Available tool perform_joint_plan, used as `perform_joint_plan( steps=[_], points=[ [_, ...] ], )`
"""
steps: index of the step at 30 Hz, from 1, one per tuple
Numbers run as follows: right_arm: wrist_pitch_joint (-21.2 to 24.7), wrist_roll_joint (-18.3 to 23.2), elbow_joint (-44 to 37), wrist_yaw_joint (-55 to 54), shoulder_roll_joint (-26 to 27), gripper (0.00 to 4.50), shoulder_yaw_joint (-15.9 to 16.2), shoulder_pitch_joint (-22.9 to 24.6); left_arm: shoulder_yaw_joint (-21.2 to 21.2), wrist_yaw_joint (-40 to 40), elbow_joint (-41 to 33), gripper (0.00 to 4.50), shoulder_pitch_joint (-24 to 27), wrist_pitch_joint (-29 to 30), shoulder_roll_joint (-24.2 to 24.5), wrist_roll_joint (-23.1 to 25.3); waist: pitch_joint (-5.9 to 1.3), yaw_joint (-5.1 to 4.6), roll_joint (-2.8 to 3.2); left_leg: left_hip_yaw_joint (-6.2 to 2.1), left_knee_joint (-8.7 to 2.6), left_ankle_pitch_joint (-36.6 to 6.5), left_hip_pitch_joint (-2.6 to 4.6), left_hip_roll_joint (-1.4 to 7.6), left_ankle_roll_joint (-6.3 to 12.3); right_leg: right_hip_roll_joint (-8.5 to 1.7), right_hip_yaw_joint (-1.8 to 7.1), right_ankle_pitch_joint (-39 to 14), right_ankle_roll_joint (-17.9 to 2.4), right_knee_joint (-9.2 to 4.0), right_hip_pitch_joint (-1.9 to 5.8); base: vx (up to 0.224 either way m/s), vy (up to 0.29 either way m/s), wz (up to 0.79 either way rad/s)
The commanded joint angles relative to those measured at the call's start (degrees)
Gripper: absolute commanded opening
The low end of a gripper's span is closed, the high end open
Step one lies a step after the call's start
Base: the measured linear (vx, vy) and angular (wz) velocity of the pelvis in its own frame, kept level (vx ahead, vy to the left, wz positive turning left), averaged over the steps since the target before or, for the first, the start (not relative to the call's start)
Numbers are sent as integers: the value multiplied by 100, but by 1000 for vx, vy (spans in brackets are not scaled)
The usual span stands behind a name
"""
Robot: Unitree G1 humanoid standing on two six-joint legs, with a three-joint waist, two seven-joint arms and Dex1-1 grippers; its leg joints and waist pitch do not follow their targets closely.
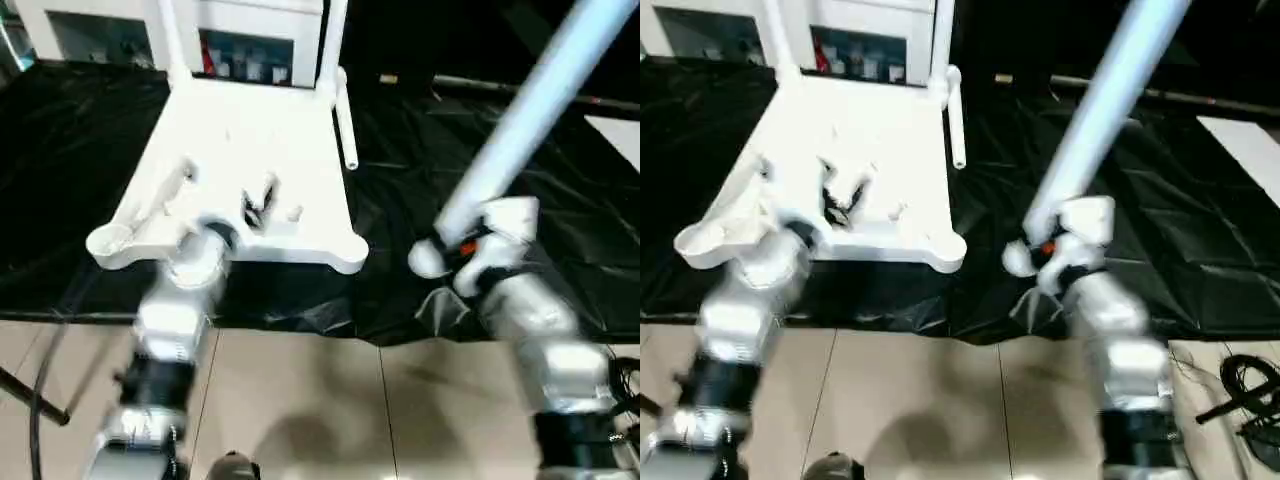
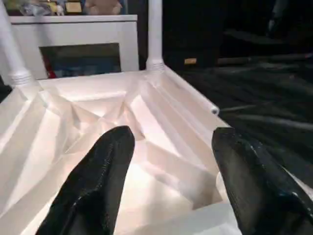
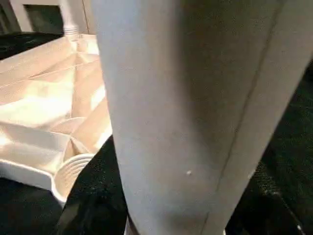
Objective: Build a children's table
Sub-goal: Insert table leg to table base
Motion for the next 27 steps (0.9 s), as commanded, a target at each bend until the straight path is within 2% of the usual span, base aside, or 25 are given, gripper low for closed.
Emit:
perform_joint_plan(
  steps=[1, 2, 4, 5, 6, 7, 8, 9, 10, 11, 12, 13, 14, 15, 16, 17, 18, 19, 20, 21, 22, 24, 25, 26, 27],
  points=[
    [-128, -21, -19, 56, -50, 191, -126, 12, -47, 97, 70, 302, -63, -161, 5, 144, -206, -174, 103, -202, -358, -4213, 578, 236, -376, -365, -81, -4204, -194, -885, -21, 0, 0, 0],
    [-136, -50, -30, 83, -58, 191, -109, 22, -31, 131, 102, 302, -45, -171, -1, 178, -194, -229, 124, -231, -403, -4412, 590, 269, -400, -328, -180, -4099, -166, -865, 42, 46, 40, -22],
    [-152, -71, -6, 149, -72, 191, -94, 0, -43, 153, 138, 302, -14, -207, 6, 243, -243, -311, 227, -301, -757, -5022, 411, 446, -455, -297, -154, -2939, -287, -348, 403, 50, 35, -22],
    [-174, -85, 18, 165, -77, 191, -81, -13, -31, 167, 129, 302, 2, -217, -16, 251, -243, -276, 135, -358, -818, -4888, 3, 251, -318, -375, -192, -2858, -234, -294, 670, 0, 0, 0],
    [-195, -83, 46, 198, -83, 191, -62, -25, -31, 149, 122, 302, 8, -206, -27, 245, -272, -206, 164, -310, -822, -4437, -319, 68, -139, -453, -175, -3197, -66, -316, 939, 0, 0, 0],
    [-207, -80, 57, 209, -87, 191, -51, -29, -34, 143, 119, 302, 9, -199, -29, 243, -311, -200, -78, -208, 80, -2354, -175, -59, 452, -1229, 9, -5357, 114, -1065, 731, 12, 19, 40],
    [-272, -89, 98, 214, -123, 191, 12, -35, -76, 164, 125, 302, 2, -213, -3, 264, -318, -186, -100, -191, 388, -1704, -194, -16, 579, -1446, -20, -5575, -19, -1194, 746, 95, 31, 49],
    [-306, -111, 117, 206, -144, 191, 48, -36, -93, 178, 133, 302, -5, -225, 4, 269, -332, -164, -25, -230, 460, -1146, -436, 74, 705, -1502, -112, -5132, -231, -1131, 918, 95, 31, 49],
    [-321, -113, 131, 219, -146, 191, 58, -42, -98, 186, 148, 302, -14, -236, 3, 273, -336, -199, 18, -250, 392, -1047, -471, 116, 744, -1425, -249, -4779, -335, -1109, 970, 129, 44, 47],
    [-345, -142, 153, 239, -149, 191, 76, -46, -99, 210, 182, 302, -32, -284, -9, 288, -381, -259, 169, -301, 103, -969, -469, 113, 861, -1004, -518, -3749, -481, -971, 1058, 175, 52, 56],
    [-353, -154, 163, 284, -149, 191, 87, -45, -98, 208, 208, 302, -43, -311, -20, 297, -435, -363, 331, -514, -188, -890, -112, 15, 1195, -355, -746, -2436, -552, -632, 931, 175, 52, 56],
    [-354, -155, 164, 292, -150, 191, 90, -45, -99, 207, 210, 302, -45, -312, -20, 299, -564, -686, 422, -1319, -207, -177, 858, 118, 2563, 205, -753, -1569, -402, 224, 129, 267, 34, 57],
    [-364, -159, 169, 317, -152, 191, 96, -44, -100, 198, 219, 302, -48, -317, -23, 308, -651, -792, 392, -1640, -115, 479, 1180, 281, 3237, 192, -575, -1619, -234, 509, -220, 271, 4, 50],
    [-370, -164, 174, 333, -153, 191, 100, -46, -106, 187, 221, 302, -53, -325, -22, 320, -612, -713, 352, -1926, -35, 1692, 1135, 345, 3908, 90, -272, -1624, -15, 829, -530, 271, 4, 50],
    [-378, -169, 184, 363, -158, 191, 107, -48, -114, 181, 223, 302, -56, -326, -23, 331, -606, -724, 320, -1996, -72, 1981, 1053, 279, 3980, 65, -154, -1543, 137, 929, -608, 192, -25, 38],
    [-391, -171, 197, 380, -163, 191, 113, -51, -125, 184, 225, 302, -58, -328, -20, 332, -567, -684, 234, -2016, -118, 1921, 929, 91, 3560, 23, 120, -1102, 348, 974, -704, 167, -38, 41],
    [-419, -171, 207, 365, -152, 191, 100, -50, -139, 180, 226, 302, -60, -344, -18, 330, -558, -735, 31, -1956, -172, 1391, 761, -131, 2827, -146, 546, -300, 171, 657, -687, 167, -38, 41],
    [-435, -169, 214, 356, -147, 191, 95, -50, -145, 181, 229, 302, -61, -354, -16, 326, -519, -615, -319, -1397, 154, 79, 127, -1007, 1721, -476, 1065, 644, 298, -90, 90, 126, -27, 70],
    [-411, -13, 237, 237, -69, 191, -95, -56, -168, 160, 242, 302, -61, -390, -13, 311, -467, -525, -380, -913, 234, -754, 250, -927, 1314, -452, 1229, -16, 181, -333, 274, 148, -30, 75],
    [-412, -4, 241, 207, -66, 191, -126, -58, -171, 149, 244, 302, -60, -399, -15, 307, -368, -367, -285, -673, 872, -1303, -23, -909, 1021, -964, 1628, -1351, -599, -596, 557, 148, -30, 75],
    [-412, 2, 244, 187, -65, 191, -146, -60, -173, 142, 245, 302, -59, -404, -16, 303, -366, -328, -328, -709, 987, -947, -231, -693, 603, -860, 1500, -1862, -1153, -475, 797, 209, -34, 27],
    [-474, -54, 222, 259, -157, 191, -129, -14, -176, -19, 196, 302, -16, -361, -81, 200, -394, -208, -144, -722, 942, -437, -419, -501, 319, -835, 1411, -660, -1948, -457, 978, 203, 1, 3],
    [-481, -57, 222, 269, -167, 191, -130, -8, -180, -55, 190, 302, -12, -344, -93, 182, -430, -175, -29, -715, 601, 131, -542, -348, 259, -555, 1114, 181, -2093, -370, 1028, 188, 45, 9],
    [-495, -58, 213, 284, -180, 191, -133, 1, -198, -106, 188, 302, -1, -409, -101, 168, -441, -152, 105, -701, 267, 502, -454, -253, 312, -330, 857, 377, -1920, -294, 924, 140, 88, 7],
    [-492, -62, 197, 292, -203, 191, -137, 12, -232, -298, 129, 302, 34, -391, -130, 38, -589, -290, 447, -906, -107, 1795, 138, 110, 798, 144, 238, 736, -1132, 238, 427, 140, 88, 7]
  ],
)
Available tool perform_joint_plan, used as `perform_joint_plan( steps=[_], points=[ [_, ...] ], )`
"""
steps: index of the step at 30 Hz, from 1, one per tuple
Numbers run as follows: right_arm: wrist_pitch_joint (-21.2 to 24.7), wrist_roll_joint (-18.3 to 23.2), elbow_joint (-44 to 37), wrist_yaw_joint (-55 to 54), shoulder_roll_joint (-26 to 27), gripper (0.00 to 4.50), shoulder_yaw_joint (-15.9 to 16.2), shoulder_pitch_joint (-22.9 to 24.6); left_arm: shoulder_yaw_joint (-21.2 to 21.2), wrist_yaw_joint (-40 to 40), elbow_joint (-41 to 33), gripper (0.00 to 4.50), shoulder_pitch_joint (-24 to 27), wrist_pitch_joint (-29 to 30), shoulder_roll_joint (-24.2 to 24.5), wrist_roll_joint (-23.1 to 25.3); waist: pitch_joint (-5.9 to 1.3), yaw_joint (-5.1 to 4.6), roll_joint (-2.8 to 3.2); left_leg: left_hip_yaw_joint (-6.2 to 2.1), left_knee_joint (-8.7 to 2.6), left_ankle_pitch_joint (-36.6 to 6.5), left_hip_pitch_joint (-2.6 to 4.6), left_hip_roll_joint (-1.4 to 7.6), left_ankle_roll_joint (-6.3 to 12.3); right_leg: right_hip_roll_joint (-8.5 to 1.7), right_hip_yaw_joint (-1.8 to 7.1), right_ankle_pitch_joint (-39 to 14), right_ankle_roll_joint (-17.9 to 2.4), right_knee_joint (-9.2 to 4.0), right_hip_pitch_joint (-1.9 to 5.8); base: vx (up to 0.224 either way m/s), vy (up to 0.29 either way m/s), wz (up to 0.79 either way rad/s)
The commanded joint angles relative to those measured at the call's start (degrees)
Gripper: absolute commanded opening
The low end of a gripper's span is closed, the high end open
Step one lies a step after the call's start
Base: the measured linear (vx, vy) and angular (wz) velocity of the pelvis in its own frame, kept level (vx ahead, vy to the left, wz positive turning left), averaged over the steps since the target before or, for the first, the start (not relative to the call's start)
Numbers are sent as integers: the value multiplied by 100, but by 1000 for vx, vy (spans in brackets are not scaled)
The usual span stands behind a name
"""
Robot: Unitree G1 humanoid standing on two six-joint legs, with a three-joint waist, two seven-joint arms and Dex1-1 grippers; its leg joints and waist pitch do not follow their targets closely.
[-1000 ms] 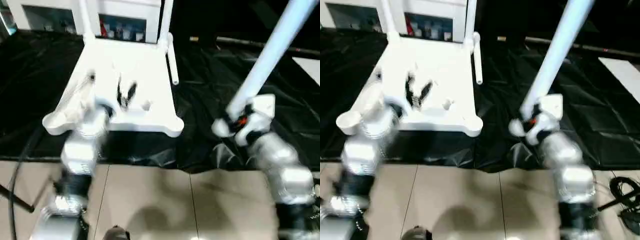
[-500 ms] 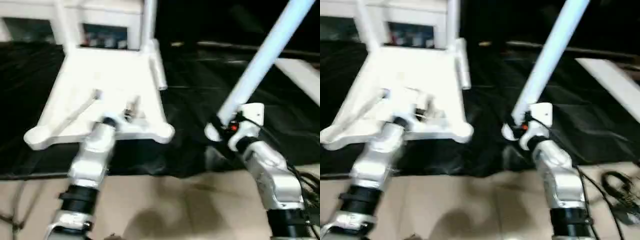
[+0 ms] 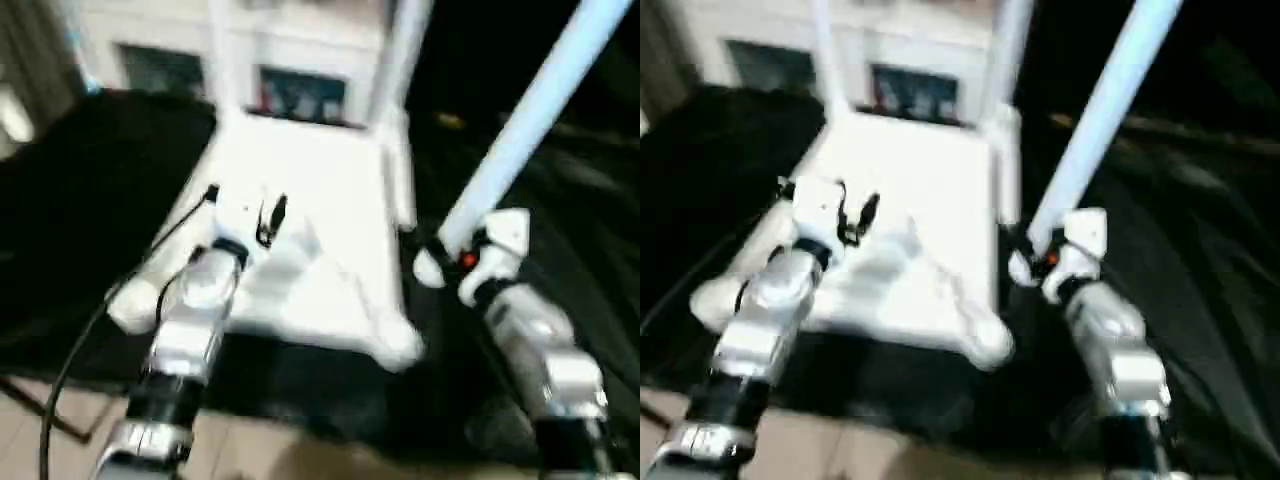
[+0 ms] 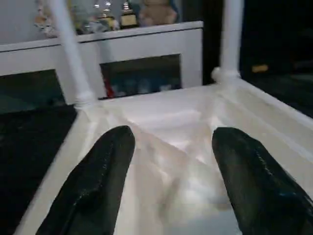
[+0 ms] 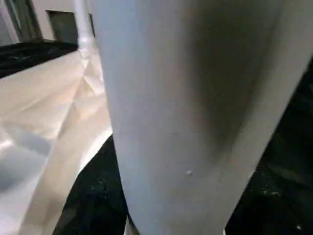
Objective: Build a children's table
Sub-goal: Insert table leg to table base
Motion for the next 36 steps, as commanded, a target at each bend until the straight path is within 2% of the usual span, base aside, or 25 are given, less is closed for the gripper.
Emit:
perform_joint_plan(
  steps=[1, 2, 3, 4, 5, 6, 7, 8, 9, 10, 11, 12, 13, 15, 16, 17, 18, 24, 27, 28, 29, 30, 31, 33, 36],
  points=[
    [-34, 33, -106, 63, -37, 191, 6, 2, -29, -298, -78, 302, 52, 30, -40, -185, -552, -248, 249, -808, -403, 4394, 1036, 949, 1426, -276, -179, 100, -231, 577, -769, 150, 99, 0],
    [-29, 35, -118, 81, -61, 191, 4, 11, -70, -410, -105, 302, 70, 21, -39, -226, -608, -184, 175, -817, -214, 5688, 1066, 982, 1504, -405, -133, 260, 62, 566, -866, 120, 84, -8],
    [-38, 24, -121, 111, -81, 191, 2, 16, -116, -442, -94, 302, 75, -12, -22, -208, -607, -43, 95, -667, -25, 7806, 984, 852, 1295, -550, 26, 1060, 618, 467, -1004, 120, 84, -8],
    [-49, 6, -131, 138, -105, 191, 4, 25, -152, -492, -60, 302, 73, -46, -9, -214, -599, -16, 10, -498, -24, 8415, 840, 509, 999, -526, 96, 1754, 745, 215, -980, -50, 77, -8],
    [-42, 8, -139, 160, -121, 191, 1, 36, -174, -500, -21, 302, 68, -67, 1, -202, -565, 3, -74, -379, -65, 8012, 700, 317, 851, -540, 148, 2124, 622, 6, -929, -154, 50, -1],
    [-36, 10, -146, 172, -135, 191, -4, 51, -185, -460, 40, 302, 48, -100, 9, -158, -498, -23, -335, -94, -53, 5553, 393, -76, 677, -681, 287, 2781, 294, -230, -765, -154, 50, -1],
    [-31, 4, -148, 172, -147, 191, -4, 63, -168, -449, 74, 302, 35, -84, -3, -171, -479, 65, -409, 111, -146, 3181, 134, -134, 819, -906, 399, 3075, -96, -224, -504, -107, 2, 18],
    [-27, -9, -148, 170, -173, 191, 15, 79, -130, -405, 140, 302, 5, -74, -12, -151, -455, 92, -369, 126, -221, 2276, 65, -58, 835, -999, 419, 2860, -294, -248, -448, -54, -29, 11],
    [-26, -11, -148, 170, -177, 191, 18, 82, -123, -396, 154, 302, -2, -72, -13, -146, -410, 57, -310, 118, -407, 1078, -17, 90, 686, -1022, 337, 1909, -638, -305, -341, -54, -29, 11],
    [-26, -17, -146, 171, -179, 191, 18, 84, -108, -388, 174, 302, -11, -62, -15, -139, -365, 1, -265, 130, -523, 332, 27, 195, 458, -929, 251, 815, -910, -348, -367, -77, -27, -4],
    [-40, -74, -142, 151, -194, 191, 42, 87, -94, -393, 206, 302, -26, -37, -5, -134, -350, -34, -223, 124, -580, -11, 52, 250, 384, -911, 217, 366, -1010, -365, -376, -92, -19, 0],
    [-34, -101, -134, 150, -208, 191, 64, 86, -93, -454, 237, 302, -42, -72, 22, -122, -319, -103, -161, 144, -664, -821, 118, 355, 226, -874, 146, -346, -1120, -409, -455, -92, -19, 0],
    [-34, -101, -134, 150, -208, 191, 64, 86, -93, -454, 237, 302, -42, -72, 22, -122, -300, -153, -158, 159, -694, -1208, 122, 381, 142, -866, 120, -633, -1094, -442, -469, -96, -18, 4],
    [-52, -106, -118, 200, -237, 191, 87, 76, -87, -641, 263, 302, -61, -140, 50, -190, -263, -216, -226, 245, -728, -2185, 160, 414, -150, -890, 98, -1609, -835, -569, -551, -91, -21, 7],
    [-53, -104, -117, 209, -242, 191, 89, 75, -90, -689, 262, 302, -62, -149, 56, -215, -262, -226, -215, 269, -725, -2309, 173, 427, -230, -915, 97, -1903, -717, -607, -585, -80, -26, 8],
    [-68, -65, -111, 462, -370, 191, 152, 67, -243, -1498, 250, 302, -93, -217, 216, -499, -260, -231, -294, 289, -724, -2295, 159, 428, -217, -929, 88, -2041, -650, -637, -585, -68, -31, 7],
    [-13, 34, -145, 832, -533, 191, 234, 92, -403, -2331, 184, 302, -132, -95, 400, -802, -264, -187, -258, 317, -730, -2254, 170, 439, -210, -972, 89, -2351, -533, -670, -598, -68, -31, 7],
    [117, 292, -378, 2162, -1236, 191, 537, 251, -1010, -4612, 147, 349, -443, 336, 1061, -1291, -275, -149, -251, 368, -765, -1923, 116, 496, -224, -965, 87, -1774, -673, -596, -587, -9, -6, 1],
    [162, 335, -446, 2379, -1371, 191, 576, 292, -1161, -4975, 122, 372, -500, 512, 1188, -1321, -283, -111, -259, 413, -765, -1626, 105, 515, -170, -965, 96, -1502, -777, -546, -563, 0, 0, 0],
    [179, 338, -490, 2524, -1492, 191, 588, 321, -1415, -5282, 117, 376, -538, 597, 1321, -1177, -283, -106, -257, 420, -762, -1559, 95, 520, -161, -964, 98, -1436, -804, -535, -560, 0, 0, 0],
    [181, 338, -497, 2546, -1510, 191, 590, 326, -1454, -5329, 116, 376, -544, 610, 1341, -1155, -293, -104, -210, 431, -770, -1480, 101, 529, -173, -952, 95, -1287, -839, -532, -552, 0, 0, 0],
    [168, 325, -511, 2637, -1605, 191, 598, 336, -1682, -5539, 198, 376, -594, 574, 1439, -960, -300, -99, -219, 446, -775, -1426, 96, 533, -145, -941, 91, -1097, -902, -509, -545, 0, 0, 0],
    [154, 313, -518, 2657, -1645, 191, 596, 337, -1802, -5542, 382, 376, -670, 484, 1444, -755, -315, -94, -163, 470, -766, -1345, 116, 544, -149, -934, 96, -838, -995, -468, -548, 0, 0, 0],
    [145, 310, -543, 2700, -1698, 191, 588, 344, -1936, -5501, 817, 376, -850, 227, 1401, -430, -326, -112, -188, 502, -749, -1272, 103, 520, -98, -905, 89, -673, -1028, -489, -533, 0, 0, 0],
    [158, 335, -603, 2742, -1724, 191, 594, 378, -1952, -5358, 1372, 342, -1108, -34, 1291, -222, -375, -89, -201, 501, -713, -812, 80, 530, 22, -930, 79, -31, -1206, -393, -467, 0, 0, 0]
  ],
)
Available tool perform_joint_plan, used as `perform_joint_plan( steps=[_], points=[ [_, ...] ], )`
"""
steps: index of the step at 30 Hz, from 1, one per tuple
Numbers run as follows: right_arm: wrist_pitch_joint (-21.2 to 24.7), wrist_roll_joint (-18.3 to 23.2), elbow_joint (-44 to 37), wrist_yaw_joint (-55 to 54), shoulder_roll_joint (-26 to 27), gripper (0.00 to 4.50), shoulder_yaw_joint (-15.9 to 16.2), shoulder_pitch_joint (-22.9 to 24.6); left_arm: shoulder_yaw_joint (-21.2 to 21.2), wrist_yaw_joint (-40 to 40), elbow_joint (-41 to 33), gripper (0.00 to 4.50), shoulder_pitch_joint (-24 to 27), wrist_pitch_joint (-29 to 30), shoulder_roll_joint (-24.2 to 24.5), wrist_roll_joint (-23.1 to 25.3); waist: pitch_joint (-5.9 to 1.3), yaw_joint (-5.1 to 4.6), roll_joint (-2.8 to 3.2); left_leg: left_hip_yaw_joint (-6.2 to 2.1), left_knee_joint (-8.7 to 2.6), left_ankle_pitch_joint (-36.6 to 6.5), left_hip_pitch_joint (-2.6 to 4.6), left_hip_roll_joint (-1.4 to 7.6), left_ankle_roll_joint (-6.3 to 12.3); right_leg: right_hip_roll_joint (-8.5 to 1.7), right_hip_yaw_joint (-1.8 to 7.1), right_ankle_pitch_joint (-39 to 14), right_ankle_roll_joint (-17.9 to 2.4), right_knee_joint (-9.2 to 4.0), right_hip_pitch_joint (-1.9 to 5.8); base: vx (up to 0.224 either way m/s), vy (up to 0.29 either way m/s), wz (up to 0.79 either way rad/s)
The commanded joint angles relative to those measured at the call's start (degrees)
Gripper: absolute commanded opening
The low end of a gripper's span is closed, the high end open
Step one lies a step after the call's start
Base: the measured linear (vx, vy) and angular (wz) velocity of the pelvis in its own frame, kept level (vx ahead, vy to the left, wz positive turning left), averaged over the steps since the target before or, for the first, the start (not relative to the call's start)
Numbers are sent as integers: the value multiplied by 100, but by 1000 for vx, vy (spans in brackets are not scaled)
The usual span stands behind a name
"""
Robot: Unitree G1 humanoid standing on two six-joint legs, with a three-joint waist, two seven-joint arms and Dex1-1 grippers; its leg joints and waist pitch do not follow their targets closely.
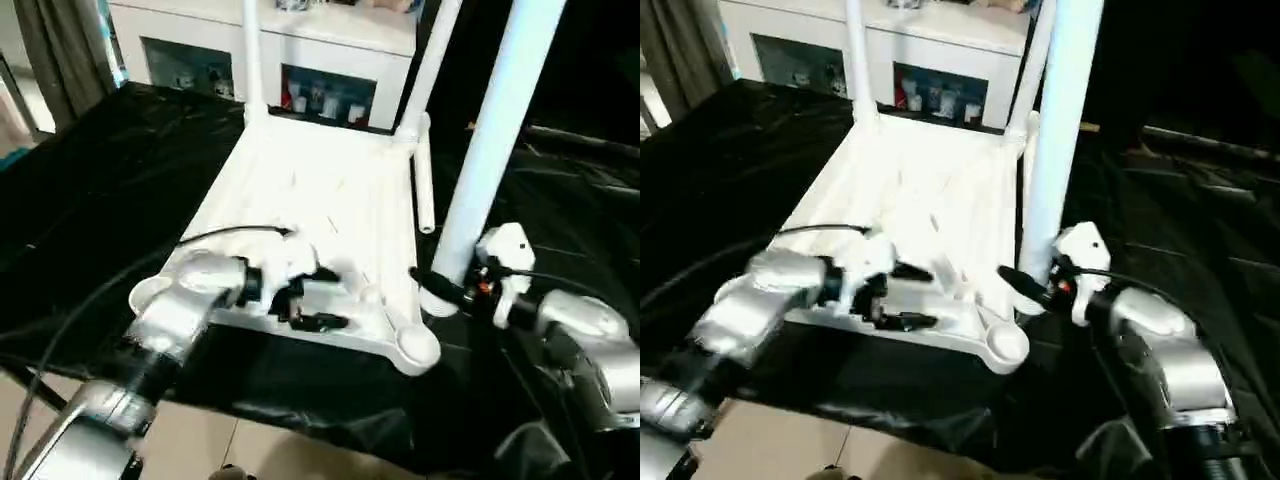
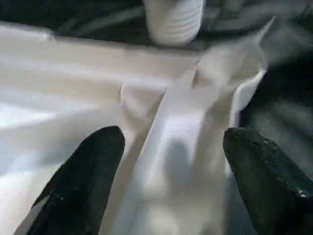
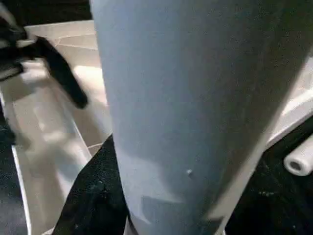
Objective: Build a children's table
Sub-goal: Insert table leg to table base
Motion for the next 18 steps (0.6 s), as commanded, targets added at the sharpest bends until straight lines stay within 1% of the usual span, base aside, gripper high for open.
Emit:
perform_joint_plan(
  steps=[1, 2, 3, 4, 5, 6, 7, 8, 9, 10, 12, 13, 14, 15, 16, 17, 18],
  points=[
    [38, 77, -224, 85, -120, 191, 20, 39, -88, 80, 277, 342, -232, -131, -51, 167, -397, 27, 67, -118, -547, -788, 90, 373, 144, -346, 216, -468, -1449, -304, 274, 0, 0, 0],
    [38, 77, -224, 85, -120, 191, 20, 39, -88, 80, 277, 329, -232, -131, -51, 167, -408, 31, 56, -112, -529, -726, 102, 375, 176, -345, 213, -308, -1507, -278, 277, 0, 0, 0],
    [49, 77, -265, 122, -134, 191, 48, 78, -125, 47, 366, 316, -288, -142, -30, 203, -415, 36, 36, -102, -517, -565, 91, 370, 273, -348, 216, -68, -1593, -253, 301, 0, 0, 0],
    [56, 79, -281, 142, -138, 191, 56, 92, -154, 2, 387, 305, -305, -105, -7, 197, -407, 42, 44, -97, -518, -513, 88, 378, 338, -365, 216, -29, -1656, -250, 307, 0, 0, 0],
    [62, 80, -293, 156, -140, 191, 62, 102, -175, -31, 403, 299, -318, -77, 11, 192, -404, 46, 41, -92, -518, -523, 91, 379, 360, -368, 217, -67, -1669, -257, 309, 0, 0, 0],
    [91, 112, -296, 157, -121, 191, 43, 109, -227, -132, 426, 293, -322, -71, 67, 210, -394, 45, 55, -89, -523, -597, 95, 382, 369, -374, 220, -214, -1685, -272, 306, 0, 0, 0],
    [103, 125, -282, 147, -111, 191, 29, 98, -262, -211, 404, 283, -306, -24, 111, 212, -382, 47, 49, -87, -537, -727, 104, 389, 340, -377, 221, -450, -1667, -304, 300, 0, 0, 0],
    [122, 146, -262, 127, -95, 191, 2, 83, -317, -344, 361, 270, -273, 60, 183, 221, -379, 49, 29, -87, -543, -778, 110, 395, 318, -378, 221, -564, -1648, -310, 298, 0, 0, 0],
    [141, 165, -255, 121, -78, 191, -13, 72, -305, -356, 379, 260, -265, 72, 184, 240, -363, 45, 48, -91, -560, -903, 112, 400, 254, -375, 223, -788, -1606, -323, 288, 0, 0, 0],
    [152, 171, -252, 118, -67, 191, -17, 64, -290, -354, 406, 253, -263, 71, 175, 256, -360, 43, 56, -91, -566, -977, 119, 404, 215, -373, 223, -885, -1590, -333, 281, 0, 0, 0],
    [166, 172, -255, 118, -48, 191, -14, 56, -236, -300, 543, 238, -288, -28, 127, 312, -336, 33, 60, -94, -588, -1270, 128, 404, 91, -365, 224, -1247, -1508, -378, 258, 0, 0, 0],
    [168, 172, -256, 121, -43, 191, -10, 54, -220, -267, 589, 225, -301, -58, 113, 329, -326, 31, 57, -103, -603, -1425, 134, 408, 18, -371, 224, -1466, -1437, -397, 257, 0, 0, 0],
    [170, 168, -262, 126, -24, 191, 8, 53, -171, -167, 729, 214, -342, -138, 76, 376, -328, 32, 58, -108, -604, -1473, 138, 408, -4, -377, 224, -1546, -1407, -409, 255, 0, 0, 0],
    [175, 167, -266, 123, -9, 191, 21, 52, -146, -77, 808, 207, -377, -182, 72, 421, -322, 36, 1, -111, -607, -1545, 140, 404, -25, -384, 223, -1728, -1327, -424, 248, 0, 0, 0],
    [175, 167, -266, 123, -9, 191, 21, 52, -146, -77, 808, 201, -377, -182, 72, 421, -325, 39, 18, -115, -607, -1556, 140, 403, -34, -384, 224, -1771, -1299, -424, 245, 0, 0, 0],
    [179, 167, -265, 120, 3, 191, 28, 51, -129, -54, 836, 192, -393, -163, 71, 417, -331, 40, 16, -123, -614, -1518, 135, 410, -46, -390, 227, -1757, -1263, -424, 249, 0, 0, 0],
    [182, 164, -258, 119, 12, 191, 35, 48, -121, -33, 857, 192, -406, -156, 70, 395, -336, 42, 19, -121, -614, -1437, 129, 411, -39, -390, 229, -1648, -1270, -413, 250, 0, 0, 0]
  ],
)
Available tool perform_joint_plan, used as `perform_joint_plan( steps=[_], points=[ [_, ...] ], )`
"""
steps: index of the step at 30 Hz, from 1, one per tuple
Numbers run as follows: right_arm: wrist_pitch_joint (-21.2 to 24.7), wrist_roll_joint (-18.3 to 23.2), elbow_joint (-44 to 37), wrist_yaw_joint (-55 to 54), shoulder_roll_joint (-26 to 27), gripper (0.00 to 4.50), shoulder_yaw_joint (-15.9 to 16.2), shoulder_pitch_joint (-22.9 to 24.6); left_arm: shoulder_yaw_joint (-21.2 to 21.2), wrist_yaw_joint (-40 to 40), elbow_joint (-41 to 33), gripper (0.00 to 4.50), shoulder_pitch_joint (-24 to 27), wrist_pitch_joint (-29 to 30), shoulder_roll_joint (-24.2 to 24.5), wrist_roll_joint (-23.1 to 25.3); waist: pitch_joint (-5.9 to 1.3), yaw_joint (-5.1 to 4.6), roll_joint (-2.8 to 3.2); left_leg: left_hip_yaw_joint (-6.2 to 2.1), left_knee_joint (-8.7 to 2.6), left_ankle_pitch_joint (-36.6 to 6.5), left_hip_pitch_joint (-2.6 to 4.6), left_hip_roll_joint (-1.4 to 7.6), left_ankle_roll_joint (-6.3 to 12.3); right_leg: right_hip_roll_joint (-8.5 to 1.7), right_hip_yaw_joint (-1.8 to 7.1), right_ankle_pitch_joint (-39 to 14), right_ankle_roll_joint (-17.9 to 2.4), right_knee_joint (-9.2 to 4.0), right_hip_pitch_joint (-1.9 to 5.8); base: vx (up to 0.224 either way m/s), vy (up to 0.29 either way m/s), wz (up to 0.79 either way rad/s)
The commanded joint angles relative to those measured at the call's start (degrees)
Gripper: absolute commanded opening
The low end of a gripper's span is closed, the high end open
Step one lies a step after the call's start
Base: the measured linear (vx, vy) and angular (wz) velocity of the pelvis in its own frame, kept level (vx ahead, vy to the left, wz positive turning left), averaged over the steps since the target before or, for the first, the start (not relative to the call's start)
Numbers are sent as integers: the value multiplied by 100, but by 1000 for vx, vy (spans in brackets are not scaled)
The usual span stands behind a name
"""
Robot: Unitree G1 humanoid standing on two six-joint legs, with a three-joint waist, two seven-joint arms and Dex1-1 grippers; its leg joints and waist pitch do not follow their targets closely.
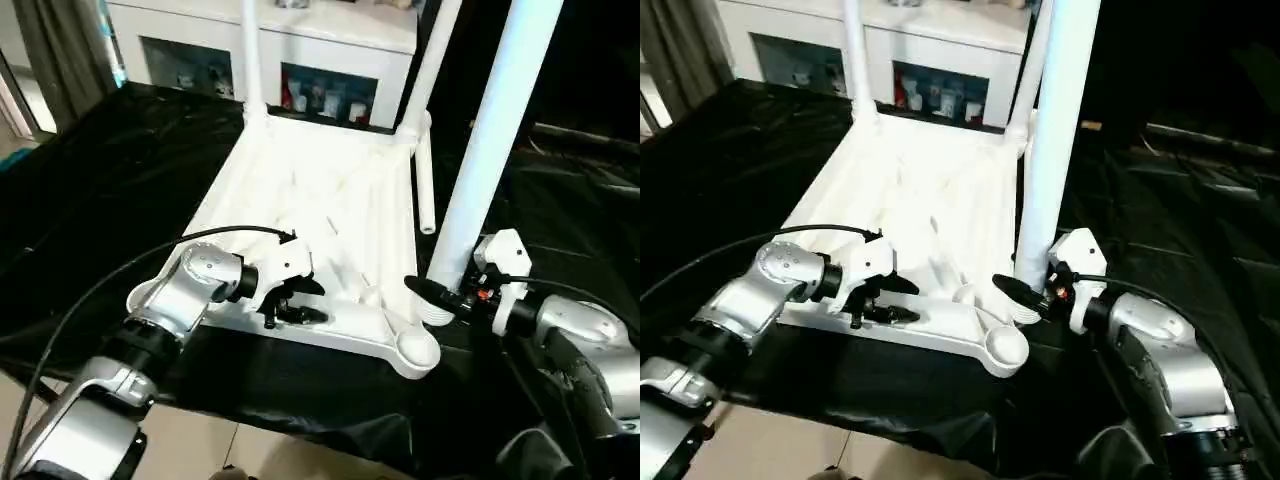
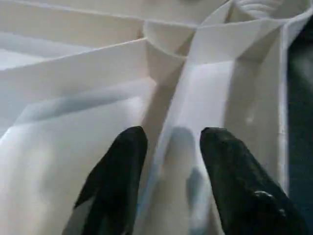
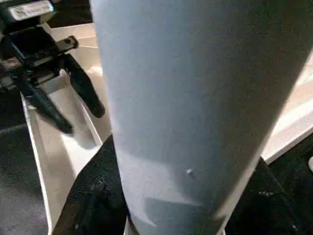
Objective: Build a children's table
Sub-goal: Insert table leg to table base
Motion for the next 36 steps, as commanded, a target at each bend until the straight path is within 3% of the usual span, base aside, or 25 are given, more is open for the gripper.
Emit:
perform_joint_plan(
  steps=[1, 8, 15, 21, 24, 30, 31, 32, 33, 36],
  points=[
    [38, 36, -93, 2, -24, 191, -6, -37, 40, 83, 75, 180, -119, -19, -13, 72, -342, 33, 4, -144, -567, -1382, 81, 389, -11, -386, 231, -1504, -1258, -404, 236, 0, 0, 0],
    [52, 38, -69, -31, 7, 191, 12, -51, -43, -20, 188, 124, -181, 78, 29, 212, -357, 48, 8, -120, -548, -1023, 76, 384, 138, -381, 230, -963, -1433, -357, 255, 0, 0, 0],
    [38, 13, -57, -36, 40, 191, 17, -65, -52, 9, 316, 80, -213, 31, 41, 284, -336, 37, 8, -132, -573, -1313, 84, 394, 47, -388, 234, -1378, -1355, -400, 241, 0, 0, 0],
    [17, -17, -19, -73, 80, 191, 57, -86, 32, 307, 315, 49, -208, 382, 130, 470, -326, 20, 3, -138, -583, -1345, 75, 394, 35, -393, 234, -1484, -1315, -409, 235, 0, 0, 0],
    [12, -20, -14, -101, 97, 191, 52, -82, 214, 627, -36, 33, -45, 764, 323, 523, -318, -10, 5, -158, -597, -1448, 54, 399, -23, -401, 229, -1689, -1257, -418, 246, 0, 0, 0],
    [7, -40, 17, -93, 126, 191, 81, -105, 542, 900, -805, 8, 512, 1170, 670, 518, -321, -129, -58, -178, -597, -1352, -6, 374, -11, -409, 210, -2129, -1047, -443, 277, 0, 0, 0],
    [-2, -48, 45, -81, 134, 191, 95, -131, 566, 892, -941, 3, 623, 1121, 748, 534, -318, -142, -105, -167, -602, -1255, -18, 372, 33, -392, 206, -2078, -1029, -456, 274, 0, 0, 0],
    [-7, -53, 66, -72, 138, 191, 107, -152, 578, 875, -1039, 3, 704, 1066, 806, 543, -321, -133, -85, -164, -597, -1225, -1, 376, 44, -395, 208, -2043, -1038, -445, 262, 0, 0, 0],
    [-16, -59, 104, -60, 148, 191, 123, -196, 667, 884, -1135, 3, 805, 812, 800, 447, -323, -139, -119, -146, -591, -1136, 0, 370, 97, -386, 209, -1950, -1056, -446, 254, 0, 0, 0],
    [-24, -65, 150, -50, 154, 191, 137, -243, 757, 892, -1203, 3, 865, 363, 724, 263, -326, -97, -88, -104, -570, -1007, 61, 375, 173, -357, 204, -1579, -1206, -424, 213, 0, 0, 0]
  ],
)
